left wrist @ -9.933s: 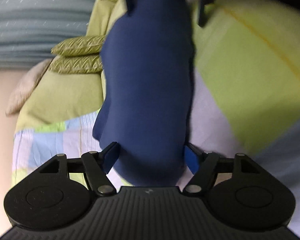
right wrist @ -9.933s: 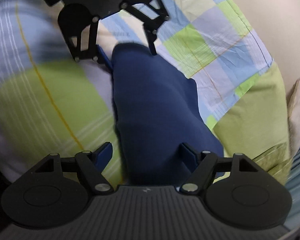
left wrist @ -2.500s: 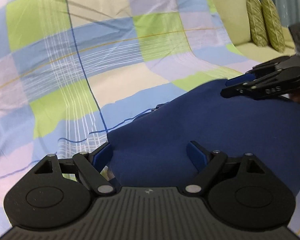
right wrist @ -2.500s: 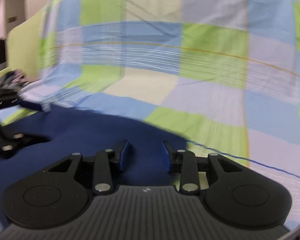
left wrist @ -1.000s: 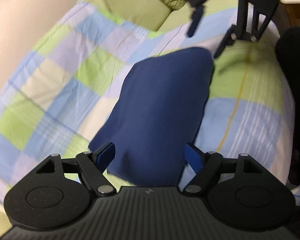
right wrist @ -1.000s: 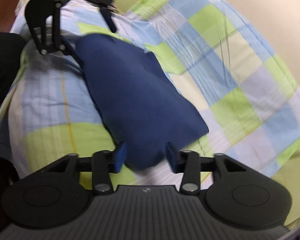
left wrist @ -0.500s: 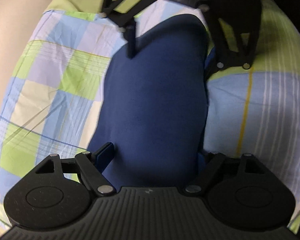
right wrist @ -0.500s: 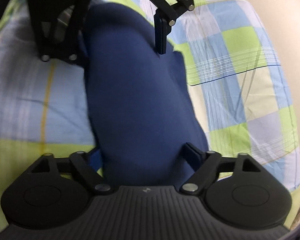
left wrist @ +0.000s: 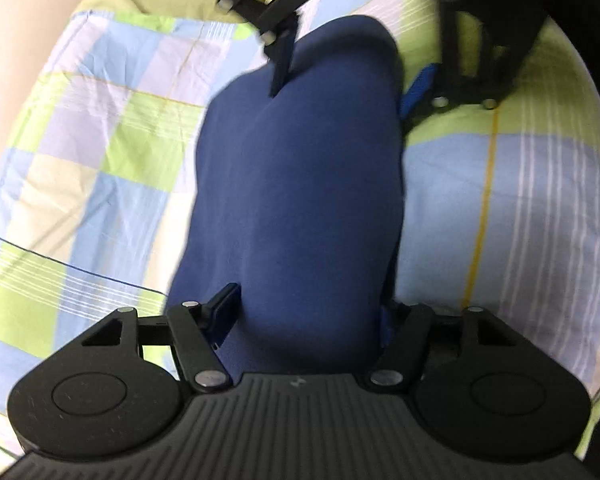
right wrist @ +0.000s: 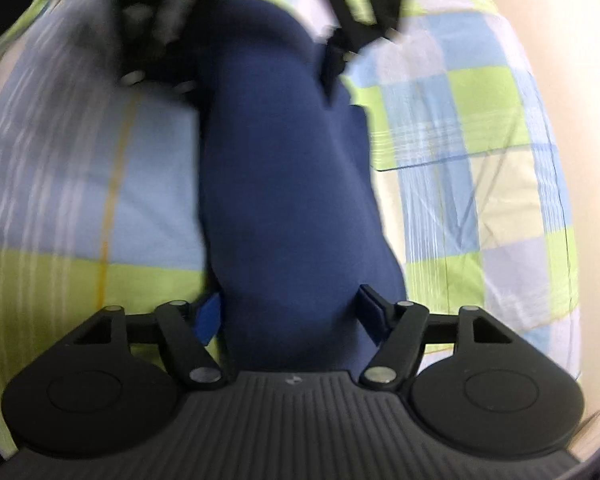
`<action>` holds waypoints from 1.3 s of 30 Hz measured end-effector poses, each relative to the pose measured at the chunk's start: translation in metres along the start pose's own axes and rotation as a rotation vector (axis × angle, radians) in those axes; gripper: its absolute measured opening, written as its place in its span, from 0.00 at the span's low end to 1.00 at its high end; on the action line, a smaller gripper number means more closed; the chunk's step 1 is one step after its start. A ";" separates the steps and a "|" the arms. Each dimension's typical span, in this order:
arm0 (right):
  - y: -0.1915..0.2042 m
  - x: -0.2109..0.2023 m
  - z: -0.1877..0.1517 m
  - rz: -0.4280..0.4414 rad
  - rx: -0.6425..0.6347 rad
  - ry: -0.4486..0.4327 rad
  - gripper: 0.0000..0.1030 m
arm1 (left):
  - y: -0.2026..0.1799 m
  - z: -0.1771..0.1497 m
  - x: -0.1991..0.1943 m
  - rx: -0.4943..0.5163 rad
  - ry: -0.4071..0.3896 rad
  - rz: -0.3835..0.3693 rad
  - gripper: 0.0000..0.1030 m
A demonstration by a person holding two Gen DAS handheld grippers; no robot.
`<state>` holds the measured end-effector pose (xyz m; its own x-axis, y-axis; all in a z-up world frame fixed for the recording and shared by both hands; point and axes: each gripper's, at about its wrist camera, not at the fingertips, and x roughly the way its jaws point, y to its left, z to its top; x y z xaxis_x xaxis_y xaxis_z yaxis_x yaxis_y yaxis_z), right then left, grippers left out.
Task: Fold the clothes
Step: 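Grasp the garment with the left gripper and lift it with both grippers, then carry the folded garment with both grippers over the white chair seat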
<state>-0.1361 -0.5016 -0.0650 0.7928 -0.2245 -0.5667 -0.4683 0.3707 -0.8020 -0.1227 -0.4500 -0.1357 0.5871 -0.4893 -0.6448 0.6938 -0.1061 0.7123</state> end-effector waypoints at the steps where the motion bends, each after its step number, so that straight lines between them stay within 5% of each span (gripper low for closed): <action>1: 0.003 -0.001 0.000 -0.009 -0.010 0.000 0.64 | 0.008 -0.001 -0.001 -0.038 -0.010 -0.018 0.65; 3: 0.004 -0.003 -0.003 -0.020 0.008 -0.010 0.64 | 0.025 -0.005 -0.002 -0.118 -0.023 -0.044 0.65; 11: -0.011 0.036 0.000 -0.021 0.059 -0.021 0.67 | -0.002 -0.004 0.011 0.003 -0.010 0.028 0.61; 15: -0.026 0.029 0.001 0.028 0.159 -0.018 0.36 | -0.002 -0.002 -0.005 0.051 -0.017 0.036 0.45; 21: -0.053 -0.053 -0.001 -0.028 0.270 -0.013 0.31 | 0.003 0.017 -0.086 0.145 -0.119 0.087 0.44; 29: -0.049 -0.189 -0.041 -0.173 0.490 0.164 0.31 | -0.039 0.106 -0.171 0.359 -0.427 0.058 0.45; 33: -0.040 -0.261 -0.098 -0.279 0.567 0.363 0.31 | -0.083 0.217 -0.207 0.513 -0.701 0.018 0.45; 39: -0.028 -0.384 -0.209 -0.503 0.635 0.773 0.32 | -0.138 0.354 -0.239 0.595 -1.020 -0.044 0.45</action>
<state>-0.5088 -0.6139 0.1354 0.2766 -0.8962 -0.3468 0.2962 0.4228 -0.8564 -0.5070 -0.6244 0.0181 -0.2237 -0.9116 -0.3449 0.2437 -0.3950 0.8858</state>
